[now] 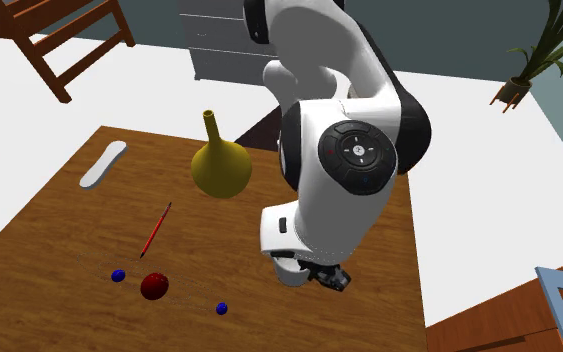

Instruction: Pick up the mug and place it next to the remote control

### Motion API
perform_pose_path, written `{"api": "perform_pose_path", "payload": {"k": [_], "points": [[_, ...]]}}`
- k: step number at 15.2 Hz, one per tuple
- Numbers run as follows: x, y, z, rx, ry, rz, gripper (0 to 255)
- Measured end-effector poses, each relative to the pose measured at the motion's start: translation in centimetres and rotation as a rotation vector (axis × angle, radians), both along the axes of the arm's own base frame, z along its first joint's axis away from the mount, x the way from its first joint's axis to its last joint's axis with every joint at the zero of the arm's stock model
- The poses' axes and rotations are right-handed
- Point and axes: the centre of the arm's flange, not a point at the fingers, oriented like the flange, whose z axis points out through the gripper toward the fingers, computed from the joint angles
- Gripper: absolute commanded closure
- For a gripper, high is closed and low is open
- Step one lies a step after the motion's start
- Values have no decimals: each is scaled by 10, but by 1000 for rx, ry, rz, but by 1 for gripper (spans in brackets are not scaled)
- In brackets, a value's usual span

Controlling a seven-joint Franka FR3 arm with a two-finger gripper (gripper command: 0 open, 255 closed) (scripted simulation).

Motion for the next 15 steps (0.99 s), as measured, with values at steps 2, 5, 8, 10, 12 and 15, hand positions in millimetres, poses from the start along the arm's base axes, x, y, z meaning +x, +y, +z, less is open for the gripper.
{"api": "perform_pose_path", "payload": {"k": [2, 5, 8, 10, 12, 15], "points": [[-1, -1, 10, 0, 0, 0, 255], [-1, 0, 24, 0, 0, 0, 255], [6, -28, 30, 0, 0, -1, 255], [7, -53, 30, 0, 0, -1, 255], [8, -77, 31, 0, 0, -1, 255], [14, -118, 33, -1, 0, -1, 255]]}}
